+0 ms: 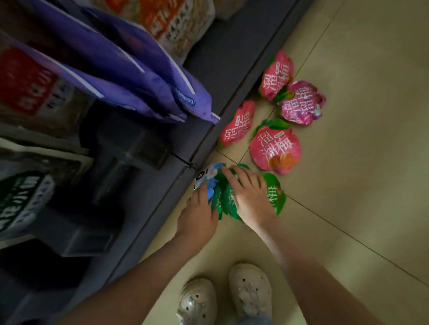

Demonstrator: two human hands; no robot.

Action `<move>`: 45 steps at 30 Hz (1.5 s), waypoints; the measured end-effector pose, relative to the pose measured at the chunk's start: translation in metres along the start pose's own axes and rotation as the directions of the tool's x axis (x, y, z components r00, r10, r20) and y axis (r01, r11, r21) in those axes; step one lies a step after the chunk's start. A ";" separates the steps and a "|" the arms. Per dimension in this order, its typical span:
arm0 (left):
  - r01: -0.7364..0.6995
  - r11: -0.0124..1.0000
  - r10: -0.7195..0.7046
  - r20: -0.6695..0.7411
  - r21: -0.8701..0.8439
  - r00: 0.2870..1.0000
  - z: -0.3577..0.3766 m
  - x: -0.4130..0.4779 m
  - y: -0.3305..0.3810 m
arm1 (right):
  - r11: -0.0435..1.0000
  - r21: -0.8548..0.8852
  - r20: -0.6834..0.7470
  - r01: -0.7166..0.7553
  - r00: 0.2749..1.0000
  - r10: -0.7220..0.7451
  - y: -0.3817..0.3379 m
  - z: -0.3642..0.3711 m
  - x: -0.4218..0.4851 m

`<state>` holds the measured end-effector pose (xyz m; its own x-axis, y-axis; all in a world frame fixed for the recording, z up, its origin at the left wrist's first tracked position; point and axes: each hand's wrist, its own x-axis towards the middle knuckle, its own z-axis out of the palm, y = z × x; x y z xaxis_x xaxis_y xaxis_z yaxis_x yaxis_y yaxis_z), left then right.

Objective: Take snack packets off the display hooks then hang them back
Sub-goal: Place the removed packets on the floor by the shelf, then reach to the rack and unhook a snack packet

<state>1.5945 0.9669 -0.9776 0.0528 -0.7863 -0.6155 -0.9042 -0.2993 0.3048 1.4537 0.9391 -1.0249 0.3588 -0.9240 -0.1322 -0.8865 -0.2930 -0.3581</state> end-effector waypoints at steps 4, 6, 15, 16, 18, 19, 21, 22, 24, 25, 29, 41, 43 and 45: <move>0.031 0.992 -0.035 -0.026 -0.120 0.999 -0.066 -0.067 0.031 | 0.970 0.227 0.015 -0.087 0.996 0.085 -0.046 -0.089 -0.022; 0.066 0.979 -0.076 -0.044 -0.194 0.996 -0.111 -0.109 0.047 | 0.939 0.336 0.014 -0.081 0.997 0.081 -0.078 -0.151 -0.032; 0.061 0.919 -0.162 -0.230 -0.390 0.960 -0.346 -0.337 0.093 | 0.826 0.556 0.098 0.089 0.980 -0.172 -0.265 -0.457 -0.066; 0.055 0.916 -0.171 -0.262 -0.398 0.950 -0.365 -0.360 0.091 | 0.817 0.563 0.078 0.124 0.976 -0.202 -0.284 -0.480 -0.070; 0.038 0.908 -0.188 -0.325 -0.417 0.927 -0.393 -0.408 0.082 | 0.787 0.588 0.047 0.187 0.963 -0.264 -0.324 -0.519 -0.080; 0.029 0.908 -0.189 -0.347 -0.418 0.919 -0.406 -0.430 0.076 | 0.776 0.597 0.063 0.204 0.952 -0.299 -0.343 -0.538 -0.083; 0.020 0.909 -0.205 -0.405 -0.415 0.891 -0.424 -0.472 0.060 | 0.760 0.585 0.078 0.284 0.913 -0.401 -0.377 -0.565 -0.089; 0.012 0.908 -0.216 -0.442 -0.420 0.870 -0.430 -0.492 0.052 | 0.744 0.572 0.061 0.346 0.887 -0.459 -0.393 -0.574 -0.092; -0.030 0.885 -0.253 -0.533 -0.465 0.808 -0.444 -0.530 0.031 | 0.695 0.576 0.049 0.429 0.831 -0.554 -0.429 -0.591 -0.101; -0.054 0.870 -0.282 -0.584 -0.490 0.761 -0.450 -0.550 0.020 | 0.673 0.592 0.065 0.443 0.806 -0.588 -0.449 -0.597 -0.107; -0.137 0.831 -0.382 -0.733 -0.538 0.563 -0.470 -0.620 -0.021 | 0.539 0.691 0.073 0.482 0.695 -0.715 -0.531 -0.611 -0.131; 0.113 0.815 -0.530 -0.651 -0.569 0.543 -0.494 -0.702 -0.162 | 0.700 0.712 0.297 0.055 0.879 -0.372 -0.686 -0.596 -0.090; 0.159 0.811 -0.545 -0.627 -0.564 0.556 -0.495 -0.702 -0.179 | 0.638 0.769 0.256 0.045 0.893 -0.371 -0.701 -0.593 -0.090; 0.177 0.810 -0.544 -0.607 -0.558 0.579 -0.496 -0.699 -0.193 | 0.608 0.794 0.249 0.013 0.906 -0.343 -0.710 -0.584 -0.083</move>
<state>1.9417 1.3066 -0.2457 0.7802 -0.6203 -0.0812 -0.4868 -0.6834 0.5441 1.8830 1.0806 -0.2202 0.7019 -0.6753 -0.2265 -0.3027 0.0051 -0.9531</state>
